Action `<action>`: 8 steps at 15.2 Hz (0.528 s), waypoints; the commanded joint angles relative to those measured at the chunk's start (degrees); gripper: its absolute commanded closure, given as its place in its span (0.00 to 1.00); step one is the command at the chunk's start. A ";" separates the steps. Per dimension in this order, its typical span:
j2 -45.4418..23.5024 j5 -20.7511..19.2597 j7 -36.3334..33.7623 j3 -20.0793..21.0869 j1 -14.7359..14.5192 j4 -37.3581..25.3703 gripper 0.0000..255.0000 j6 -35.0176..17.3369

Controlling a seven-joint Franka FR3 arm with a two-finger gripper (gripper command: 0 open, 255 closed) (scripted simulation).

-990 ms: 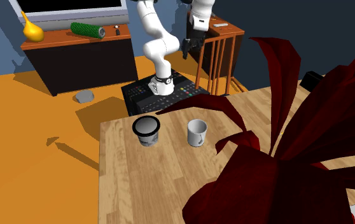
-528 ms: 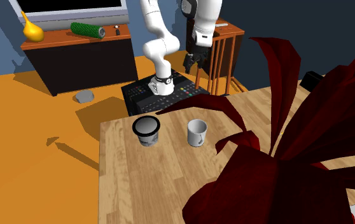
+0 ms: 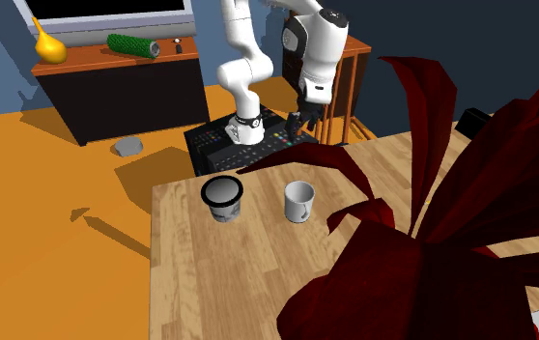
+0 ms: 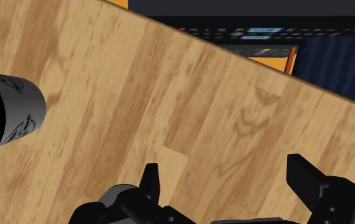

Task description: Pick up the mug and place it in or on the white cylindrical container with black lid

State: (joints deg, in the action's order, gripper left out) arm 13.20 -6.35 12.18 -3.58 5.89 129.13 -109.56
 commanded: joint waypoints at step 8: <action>-18.32 0.98 4.09 -2.68 2.11 -13.76 0.00 -6.68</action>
State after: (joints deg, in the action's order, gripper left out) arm -2.25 -5.63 15.57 -5.92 7.64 117.70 -115.42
